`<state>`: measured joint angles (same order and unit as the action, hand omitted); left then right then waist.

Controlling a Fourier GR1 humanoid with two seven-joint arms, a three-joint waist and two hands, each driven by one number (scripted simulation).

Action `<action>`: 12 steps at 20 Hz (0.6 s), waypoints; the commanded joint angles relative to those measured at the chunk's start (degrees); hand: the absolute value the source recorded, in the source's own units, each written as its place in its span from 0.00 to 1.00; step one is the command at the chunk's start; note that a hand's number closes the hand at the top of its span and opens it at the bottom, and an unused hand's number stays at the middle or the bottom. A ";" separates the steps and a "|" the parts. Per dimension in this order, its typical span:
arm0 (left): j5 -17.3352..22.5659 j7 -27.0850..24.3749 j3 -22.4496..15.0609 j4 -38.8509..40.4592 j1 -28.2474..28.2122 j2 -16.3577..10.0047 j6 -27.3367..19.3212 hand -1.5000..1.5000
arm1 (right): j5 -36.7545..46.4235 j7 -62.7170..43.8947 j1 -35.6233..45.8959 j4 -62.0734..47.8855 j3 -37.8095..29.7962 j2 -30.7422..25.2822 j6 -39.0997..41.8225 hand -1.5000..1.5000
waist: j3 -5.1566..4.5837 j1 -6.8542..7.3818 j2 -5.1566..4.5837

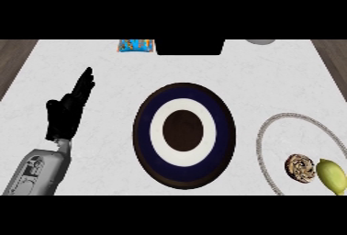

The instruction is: Pick the lemon from the placemat and place it in the plate

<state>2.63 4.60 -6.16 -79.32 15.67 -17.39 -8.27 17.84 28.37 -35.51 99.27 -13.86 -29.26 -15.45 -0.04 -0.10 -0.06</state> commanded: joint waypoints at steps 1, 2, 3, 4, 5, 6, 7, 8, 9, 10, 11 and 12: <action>0.39 -1.04 1.39 0.29 -1.27 0.19 2.09 0.50 | 6.65 -4.11 4.90 -4.22 2.39 1.49 0.38 0.00 | 0.03 0.15 0.02; -0.98 1.52 1.03 -3.02 -0.92 -0.11 0.74 0.50 | 7.66 -3.50 3.49 -4.19 1.29 1.03 0.51 0.00 | 0.04 0.09 0.08; -1.49 1.00 0.60 -1.52 -0.88 0.87 0.10 0.50 | 8.64 -3.89 10.26 -11.65 2.47 0.71 0.37 0.00 | 0.07 0.44 0.00; -2.36 1.05 -0.30 -6.57 -5.14 1.10 -0.16 0.50 | 8.62 -7.32 6.77 -4.62 1.64 0.51 2.91 0.00 | 0.03 0.27 0.11; 0.89 -1.17 3.34 -0.62 -1.95 -0.71 4.17 0.50 | 9.59 -4.74 9.71 -10.67 1.51 1.34 1.63 0.00 | 0.04 0.11 0.02; -1.26 -1.28 2.13 -1.58 -2.73 1.05 2.16 0.50 | 10.68 -7.60 12.13 -9.78 2.55 1.56 3.25 0.00 | 0.03 0.15 0.03; -3.54 -1.46 0.61 -0.32 -2.16 3.15 0.35 0.50 | 11.49 -7.99 12.20 -9.51 2.21 1.66 3.73 0.00 | 0.03 0.01 0.03; -1.33 0.83 2.85 -2.81 -3.34 0.53 3.24 0.50 | 12.29 -6.43 13.64 -13.10 2.05 2.68 2.83 0.00 | 0.04 0.13 0.06; -3.69 2.96 0.66 -4.65 -2.81 2.28 1.11 0.50 | 12.54 -8.49 15.16 -13.18 2.16 1.98 4.59 0.00 | 0.05 0.15 0.07; -2.94 0.99 3.56 4.00 3.93 2.23 2.38 0.50 | 13.21 -5.96 14.62 -14.22 1.86 2.95 3.14 0.00 | 0.04 -0.25 0.00; -2.81 1.43 3.20 -0.98 0.26 2.28 2.09 0.50 | 11.75 -3.11 18.07 -20.15 0.13 0.75 5.16 0.00 | 0.06 0.08 0.04; -4.09 0.06 1.64 -1.26 -1.49 3.51 1.98 0.50 | 16.04 -9.31 18.95 -16.55 3.33 3.33 4.04 0.00 | 0.04 0.12 0.04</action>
<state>-0.01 5.25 -4.14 -80.33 14.81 -15.38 -6.45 29.81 22.09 -21.22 85.71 -11.98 -27.28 -11.96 0.00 -0.04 -0.02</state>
